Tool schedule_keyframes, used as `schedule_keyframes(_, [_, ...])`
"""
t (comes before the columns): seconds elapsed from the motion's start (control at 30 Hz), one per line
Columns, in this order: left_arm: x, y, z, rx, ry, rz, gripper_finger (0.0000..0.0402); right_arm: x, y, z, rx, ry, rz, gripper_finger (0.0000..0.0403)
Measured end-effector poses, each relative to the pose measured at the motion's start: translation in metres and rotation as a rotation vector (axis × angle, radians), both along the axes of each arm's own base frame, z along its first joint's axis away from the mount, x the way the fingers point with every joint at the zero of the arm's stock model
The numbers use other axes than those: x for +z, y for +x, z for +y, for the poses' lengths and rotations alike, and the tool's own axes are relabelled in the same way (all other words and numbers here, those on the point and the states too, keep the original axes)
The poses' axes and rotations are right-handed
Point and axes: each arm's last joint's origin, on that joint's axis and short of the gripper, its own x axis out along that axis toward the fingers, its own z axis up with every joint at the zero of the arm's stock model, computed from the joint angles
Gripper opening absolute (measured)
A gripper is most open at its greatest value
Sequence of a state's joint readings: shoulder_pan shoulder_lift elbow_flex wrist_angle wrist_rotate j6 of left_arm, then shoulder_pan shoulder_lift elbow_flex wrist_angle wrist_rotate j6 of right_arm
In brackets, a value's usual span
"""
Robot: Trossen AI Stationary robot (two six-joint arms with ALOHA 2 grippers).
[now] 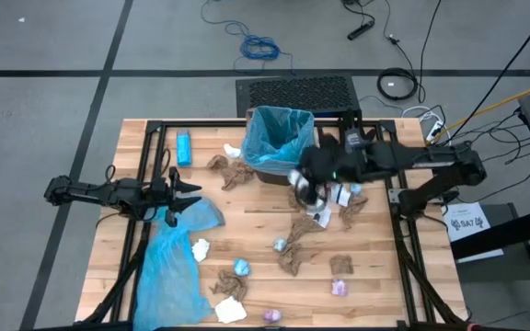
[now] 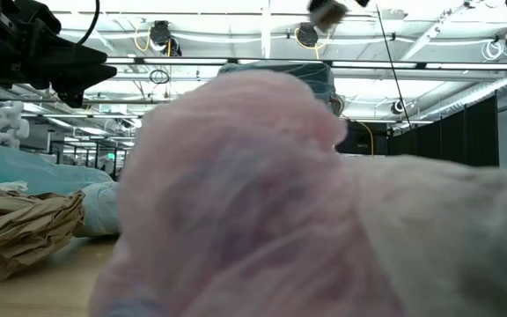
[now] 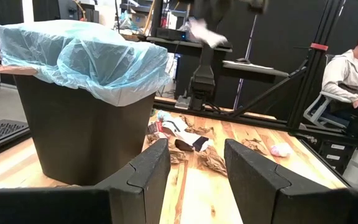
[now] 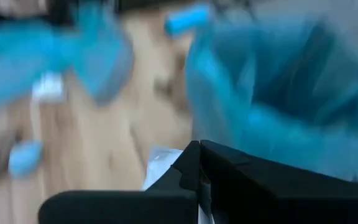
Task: Place trash/remove bag and relplace
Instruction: Put the white paper into the trash bin
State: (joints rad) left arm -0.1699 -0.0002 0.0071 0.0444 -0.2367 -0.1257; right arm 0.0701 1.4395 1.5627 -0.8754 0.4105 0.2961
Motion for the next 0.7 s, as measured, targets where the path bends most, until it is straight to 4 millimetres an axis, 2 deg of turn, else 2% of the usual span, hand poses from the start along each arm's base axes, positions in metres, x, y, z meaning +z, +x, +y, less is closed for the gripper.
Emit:
schedule_keyframes(0.17, [0.0, 0.0, 0.0, 0.0, 0.0, 0.0, 0.0157, 0.014, 0.017, -0.044, 0.002, -0.029, -0.184, 0.0])
schedule_keyframes(0.3, [0.0, 0.0, 0.0, 0.0, 0.0, 0.0, 0.0157, 0.012, 0.029, -0.079, -0.036, -0.037, -0.262, 0.0])
schedule_keyframes(0.5, [0.0, 0.0, 0.0, 0.0, -0.001, 0.0, 0.0157, -0.001, 0.038, -0.122, -0.153, -0.053, -0.263, 0.0])
schedule_keyframes(0.7, [0.0, 0.0, 0.0, -0.001, -0.001, 0.0, 0.0157, -0.016, 0.038, -0.149, -0.226, 0.009, -0.23, 0.0013])
